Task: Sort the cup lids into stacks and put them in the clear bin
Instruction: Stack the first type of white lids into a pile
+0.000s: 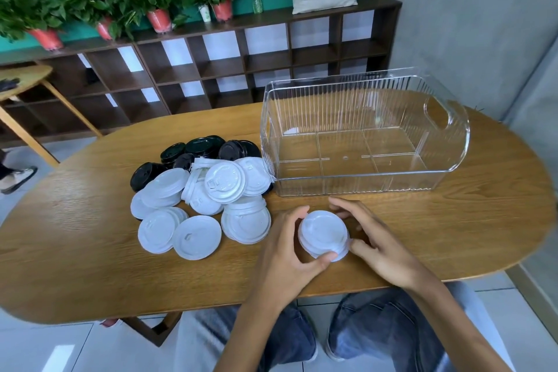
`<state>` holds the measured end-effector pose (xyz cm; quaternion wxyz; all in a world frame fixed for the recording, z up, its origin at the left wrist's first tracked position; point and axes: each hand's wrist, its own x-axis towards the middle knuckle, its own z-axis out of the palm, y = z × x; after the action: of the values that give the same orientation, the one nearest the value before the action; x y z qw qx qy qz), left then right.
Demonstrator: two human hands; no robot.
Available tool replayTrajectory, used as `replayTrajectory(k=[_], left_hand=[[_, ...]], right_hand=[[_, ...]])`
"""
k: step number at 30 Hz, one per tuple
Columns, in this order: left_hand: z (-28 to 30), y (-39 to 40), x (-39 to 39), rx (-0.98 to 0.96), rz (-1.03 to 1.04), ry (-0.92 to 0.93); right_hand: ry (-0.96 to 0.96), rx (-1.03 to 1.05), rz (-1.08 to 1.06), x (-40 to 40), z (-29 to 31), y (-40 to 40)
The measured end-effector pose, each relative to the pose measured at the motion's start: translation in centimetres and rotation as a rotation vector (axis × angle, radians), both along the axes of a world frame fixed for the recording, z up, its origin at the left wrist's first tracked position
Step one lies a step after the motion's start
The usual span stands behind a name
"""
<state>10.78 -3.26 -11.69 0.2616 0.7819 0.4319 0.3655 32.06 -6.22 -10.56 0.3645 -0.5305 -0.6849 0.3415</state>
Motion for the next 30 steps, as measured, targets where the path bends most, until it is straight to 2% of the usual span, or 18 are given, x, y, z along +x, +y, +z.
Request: replayTrajectory(k=[13,23,30], left_hand=[[-0.17,0.17,0.00,0.000,-0.053,0.177],[-0.72,0.49,-0.01,-0.045,0.010,0.190],[-0.61,0.51,0.09,-0.043,0.015,0.207]], right_hand=[[-0.089,0.025,-0.024,0.00,-0.53,0.43],[-0.178,0.023,-0.014,-0.35,-0.09,0.56],[-0.115,-0.005,-0.019,-0.13,-0.43,0.71]])
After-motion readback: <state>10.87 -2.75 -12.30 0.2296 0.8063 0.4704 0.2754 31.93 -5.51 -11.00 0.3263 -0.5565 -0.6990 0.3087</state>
